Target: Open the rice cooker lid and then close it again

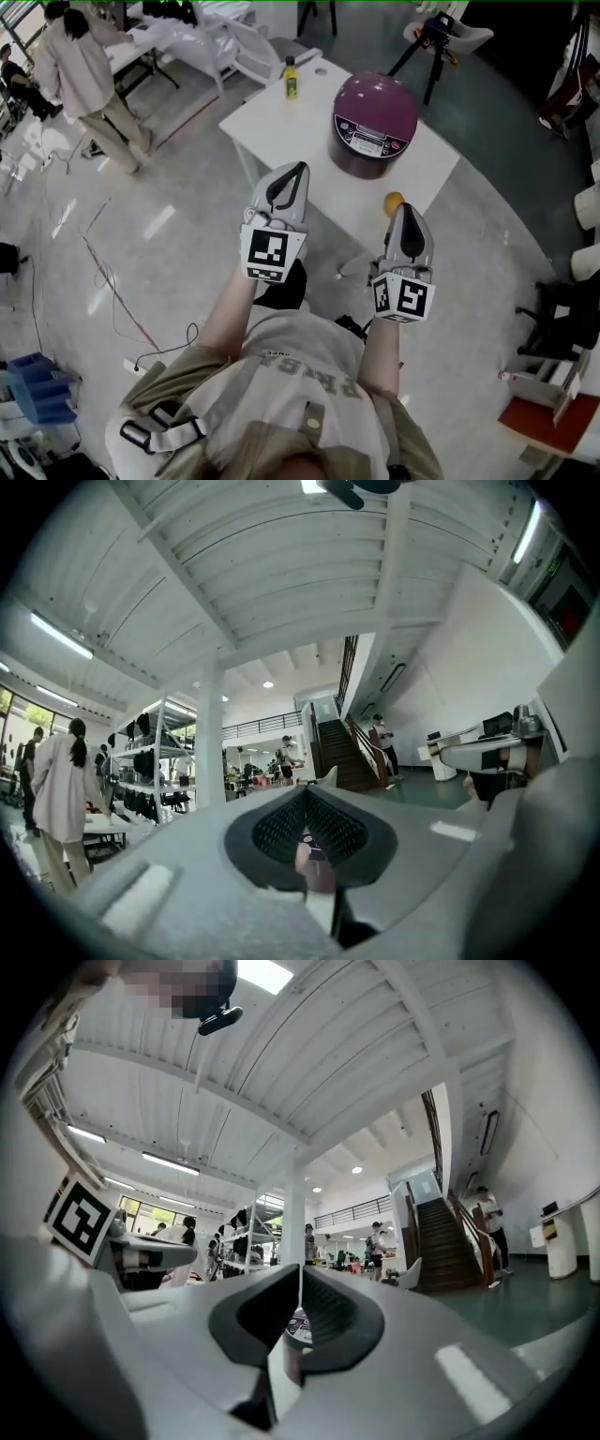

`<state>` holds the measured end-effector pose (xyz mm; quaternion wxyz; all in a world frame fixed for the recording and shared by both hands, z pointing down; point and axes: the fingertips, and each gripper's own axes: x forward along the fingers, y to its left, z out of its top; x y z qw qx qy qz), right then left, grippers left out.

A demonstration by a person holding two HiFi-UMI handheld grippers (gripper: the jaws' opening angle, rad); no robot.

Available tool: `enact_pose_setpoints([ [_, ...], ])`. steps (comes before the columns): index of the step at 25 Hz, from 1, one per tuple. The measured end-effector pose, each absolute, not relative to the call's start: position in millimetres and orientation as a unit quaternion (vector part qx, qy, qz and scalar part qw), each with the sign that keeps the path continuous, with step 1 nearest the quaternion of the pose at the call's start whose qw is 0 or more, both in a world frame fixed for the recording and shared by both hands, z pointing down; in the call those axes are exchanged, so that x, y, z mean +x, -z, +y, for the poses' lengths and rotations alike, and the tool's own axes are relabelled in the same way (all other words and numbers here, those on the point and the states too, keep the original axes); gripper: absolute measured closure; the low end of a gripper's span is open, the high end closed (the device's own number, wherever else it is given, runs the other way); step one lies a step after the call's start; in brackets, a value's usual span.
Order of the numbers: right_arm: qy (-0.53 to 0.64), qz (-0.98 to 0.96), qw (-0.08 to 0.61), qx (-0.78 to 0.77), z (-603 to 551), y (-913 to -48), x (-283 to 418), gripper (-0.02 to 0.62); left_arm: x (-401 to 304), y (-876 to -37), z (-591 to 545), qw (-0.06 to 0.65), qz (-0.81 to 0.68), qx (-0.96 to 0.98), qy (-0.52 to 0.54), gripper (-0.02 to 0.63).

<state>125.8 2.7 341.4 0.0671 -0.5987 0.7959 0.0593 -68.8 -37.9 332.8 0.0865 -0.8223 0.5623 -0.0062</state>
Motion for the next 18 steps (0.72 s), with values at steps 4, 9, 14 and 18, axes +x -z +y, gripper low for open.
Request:
enact_pose_setpoints([
  [4,-0.063,0.781,0.071,-0.618,19.3,-335.7,132.9,0.594,-68.0,-337.5,-22.1,0.083,0.563,-0.823,0.007,0.598],
  [9,-0.064,0.772,0.068,-0.629,28.3,-336.9,133.7,0.594,-65.5,-340.1,-22.1,0.086,0.549,-0.831,0.009,0.598],
  [14,-0.063,0.760,0.062,-0.643,30.4,-335.1,128.6,0.594,-62.1,-341.6,-22.9,0.098,0.530,-0.842,0.023,0.598],
  [18,-0.067,0.758,0.051,-0.646,33.3,-332.0,114.7,0.594,-73.7,-335.5,-19.7,0.087,0.524,-0.847,0.019,0.598],
])
